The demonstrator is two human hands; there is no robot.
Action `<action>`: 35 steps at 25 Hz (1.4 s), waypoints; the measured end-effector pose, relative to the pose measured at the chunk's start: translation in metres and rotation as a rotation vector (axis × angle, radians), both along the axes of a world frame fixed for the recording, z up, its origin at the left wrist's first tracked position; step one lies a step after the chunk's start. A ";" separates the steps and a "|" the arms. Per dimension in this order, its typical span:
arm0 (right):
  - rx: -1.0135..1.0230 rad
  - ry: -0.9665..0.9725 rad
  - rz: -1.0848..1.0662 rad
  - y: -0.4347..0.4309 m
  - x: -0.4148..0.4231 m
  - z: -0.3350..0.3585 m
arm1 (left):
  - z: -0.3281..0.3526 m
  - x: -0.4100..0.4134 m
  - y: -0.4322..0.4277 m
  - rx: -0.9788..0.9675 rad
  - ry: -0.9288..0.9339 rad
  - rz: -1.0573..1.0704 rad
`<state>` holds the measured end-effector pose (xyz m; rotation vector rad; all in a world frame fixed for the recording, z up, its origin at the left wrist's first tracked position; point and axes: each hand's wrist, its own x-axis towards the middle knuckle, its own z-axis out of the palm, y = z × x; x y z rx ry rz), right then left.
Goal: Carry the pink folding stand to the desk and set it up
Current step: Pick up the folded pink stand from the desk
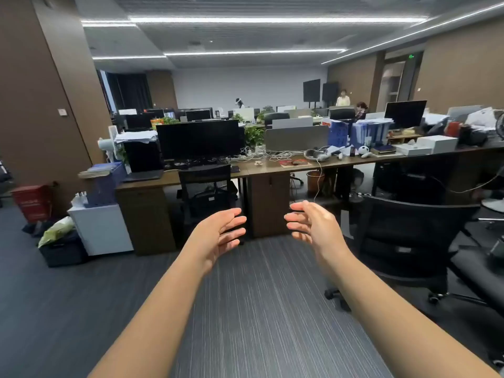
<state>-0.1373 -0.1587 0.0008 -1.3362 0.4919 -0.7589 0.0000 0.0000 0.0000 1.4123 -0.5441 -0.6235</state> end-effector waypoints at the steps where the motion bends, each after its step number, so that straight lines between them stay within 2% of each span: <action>1: -0.002 0.004 -0.001 -0.022 0.016 0.003 | 0.002 0.015 -0.025 -0.007 -0.003 -0.001; 6: 0.010 0.066 0.005 -0.136 0.114 0.009 | 0.010 0.108 -0.138 0.018 0.018 0.044; 11: 0.025 0.109 -0.013 -0.208 0.204 0.006 | 0.009 0.195 -0.208 0.018 0.027 0.061; 20: 0.118 0.096 -0.077 -0.344 0.433 0.002 | 0.005 0.432 -0.355 0.013 0.056 0.002; 26: 0.101 0.069 -0.109 -0.449 0.554 -0.007 | -0.001 0.562 -0.468 0.021 0.065 -0.045; 35: 0.102 0.048 -0.078 -0.675 0.736 -0.014 | -0.014 0.735 -0.683 0.054 0.064 -0.018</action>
